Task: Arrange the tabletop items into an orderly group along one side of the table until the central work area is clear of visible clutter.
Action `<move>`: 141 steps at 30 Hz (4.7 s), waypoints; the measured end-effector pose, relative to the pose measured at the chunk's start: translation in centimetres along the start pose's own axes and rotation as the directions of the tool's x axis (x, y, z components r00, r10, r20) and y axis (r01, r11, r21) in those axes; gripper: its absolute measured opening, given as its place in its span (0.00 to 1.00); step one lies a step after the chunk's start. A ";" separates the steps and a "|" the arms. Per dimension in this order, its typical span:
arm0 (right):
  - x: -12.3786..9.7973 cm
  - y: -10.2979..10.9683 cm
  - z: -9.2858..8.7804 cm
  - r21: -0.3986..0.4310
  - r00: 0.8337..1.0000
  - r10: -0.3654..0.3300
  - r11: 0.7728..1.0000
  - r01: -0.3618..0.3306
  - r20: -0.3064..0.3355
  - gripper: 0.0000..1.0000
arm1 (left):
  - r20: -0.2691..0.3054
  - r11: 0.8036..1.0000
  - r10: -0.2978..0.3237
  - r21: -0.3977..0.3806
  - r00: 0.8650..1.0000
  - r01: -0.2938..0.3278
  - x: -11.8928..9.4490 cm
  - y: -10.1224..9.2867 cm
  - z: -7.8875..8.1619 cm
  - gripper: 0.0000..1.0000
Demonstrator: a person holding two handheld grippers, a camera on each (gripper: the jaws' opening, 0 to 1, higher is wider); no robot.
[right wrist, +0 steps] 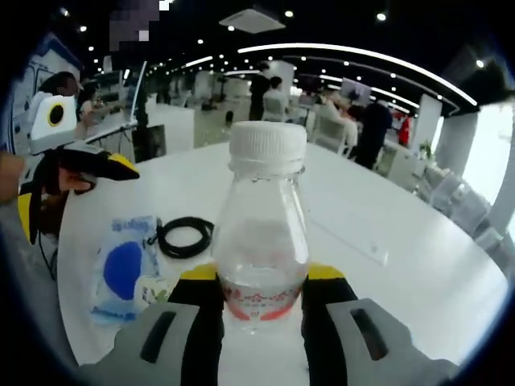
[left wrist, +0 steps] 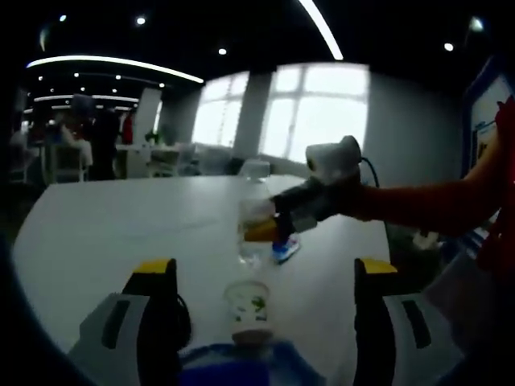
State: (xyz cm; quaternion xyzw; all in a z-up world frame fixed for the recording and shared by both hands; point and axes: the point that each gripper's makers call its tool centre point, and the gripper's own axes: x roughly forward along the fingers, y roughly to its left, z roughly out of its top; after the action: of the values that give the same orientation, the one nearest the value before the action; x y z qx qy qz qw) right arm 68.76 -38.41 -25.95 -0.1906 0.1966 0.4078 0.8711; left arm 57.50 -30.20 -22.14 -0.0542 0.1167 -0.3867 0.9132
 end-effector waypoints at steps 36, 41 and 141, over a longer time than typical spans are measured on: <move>9.7 15.7 10.7 0.006 0.960 0.222 0.974 -0.226 0.173 0.36 | -0.002 0.974 0.220 0.045 0.975 -0.220 -12.1 5.7 0.4 0.88; 11.4 17.1 11.3 0.008 0.954 0.231 0.972 -0.237 0.191 0.36 | -0.009 0.971 0.238 0.038 0.971 -0.238 -12.7 6.2 -0.1 0.88; 7.1 10.8 11.4 0.010 0.940 0.086 0.995 -0.095 0.331 0.99 | -0.092 0.973 0.229 0.054 0.969 -0.225 -11.7 5.5 -2.7 0.88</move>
State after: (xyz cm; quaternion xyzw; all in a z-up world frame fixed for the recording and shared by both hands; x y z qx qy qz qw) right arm 66.60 -21.92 -21.66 -0.0990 0.0616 0.4709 0.8744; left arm 52.77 -17.99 -23.75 -0.0017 0.1582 -0.2844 0.9456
